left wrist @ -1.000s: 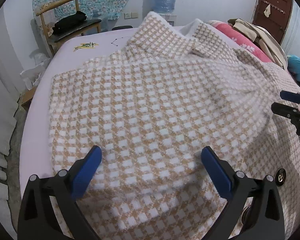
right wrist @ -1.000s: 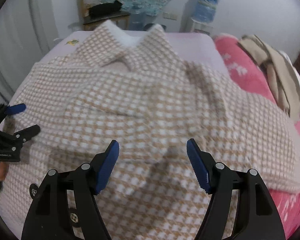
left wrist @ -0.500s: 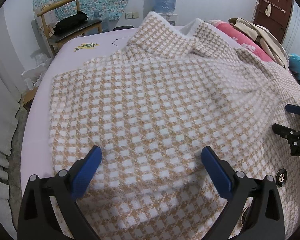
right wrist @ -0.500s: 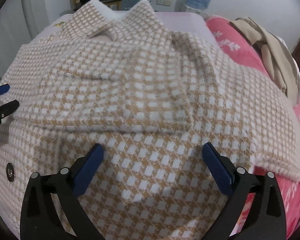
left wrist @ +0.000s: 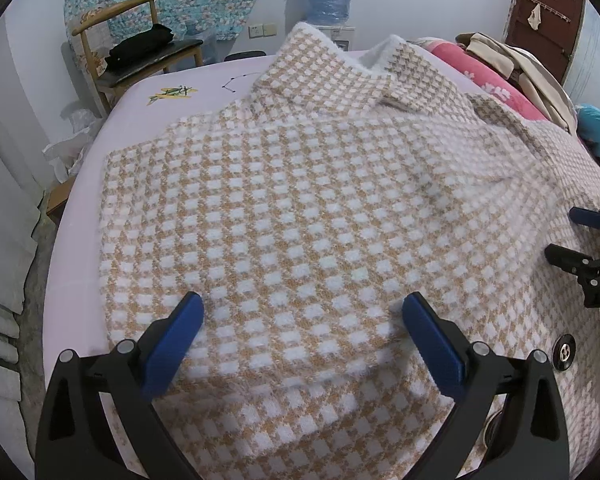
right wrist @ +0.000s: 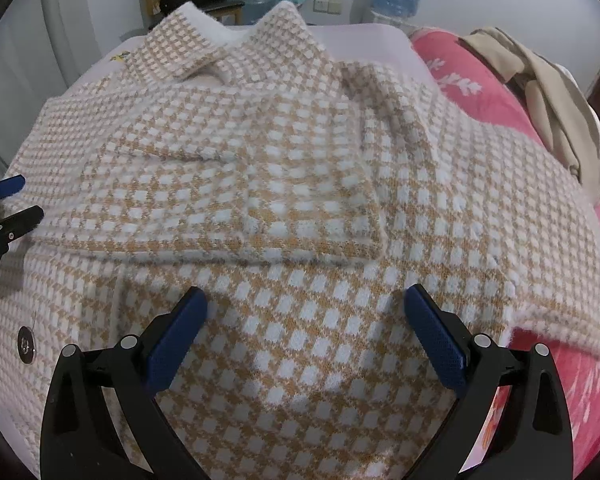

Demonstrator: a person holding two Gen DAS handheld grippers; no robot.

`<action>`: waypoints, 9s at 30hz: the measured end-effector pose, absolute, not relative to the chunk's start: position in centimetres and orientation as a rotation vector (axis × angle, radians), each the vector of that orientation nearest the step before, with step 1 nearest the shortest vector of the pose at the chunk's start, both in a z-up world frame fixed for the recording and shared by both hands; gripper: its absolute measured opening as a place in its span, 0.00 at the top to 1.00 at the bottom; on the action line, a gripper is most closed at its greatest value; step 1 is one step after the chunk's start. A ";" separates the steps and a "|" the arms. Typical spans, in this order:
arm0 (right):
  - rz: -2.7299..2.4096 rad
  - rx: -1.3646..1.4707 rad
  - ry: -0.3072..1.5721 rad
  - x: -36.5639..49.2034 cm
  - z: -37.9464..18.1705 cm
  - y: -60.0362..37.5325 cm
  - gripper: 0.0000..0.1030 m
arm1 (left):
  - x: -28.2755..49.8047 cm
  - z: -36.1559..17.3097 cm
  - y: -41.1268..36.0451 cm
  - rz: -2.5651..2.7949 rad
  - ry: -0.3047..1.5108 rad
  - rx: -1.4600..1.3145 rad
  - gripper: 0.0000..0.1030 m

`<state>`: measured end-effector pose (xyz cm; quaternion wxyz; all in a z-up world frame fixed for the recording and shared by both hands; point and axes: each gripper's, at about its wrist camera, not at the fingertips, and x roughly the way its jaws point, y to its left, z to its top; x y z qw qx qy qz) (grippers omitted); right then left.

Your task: Fold large clothes

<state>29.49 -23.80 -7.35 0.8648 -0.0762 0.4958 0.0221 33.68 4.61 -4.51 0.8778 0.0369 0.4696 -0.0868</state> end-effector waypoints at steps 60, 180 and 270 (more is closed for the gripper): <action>-0.680 0.754 0.762 19.1 -2.2 -65.7 0.80 | 33.8 -4.7 4.6 -0.163 0.980 0.074 0.05; 0.151 -0.001 0.991 36.4 -1.2 -29.1 0.90 | 34.4 -0.1 12.0 -0.146 0.866 0.038 0.87; 0.047 -0.111 1.028 1.9 -6.2 -21.2 0.15 | 7.4 -5.9 3.3 0.029 1.093 0.130 0.05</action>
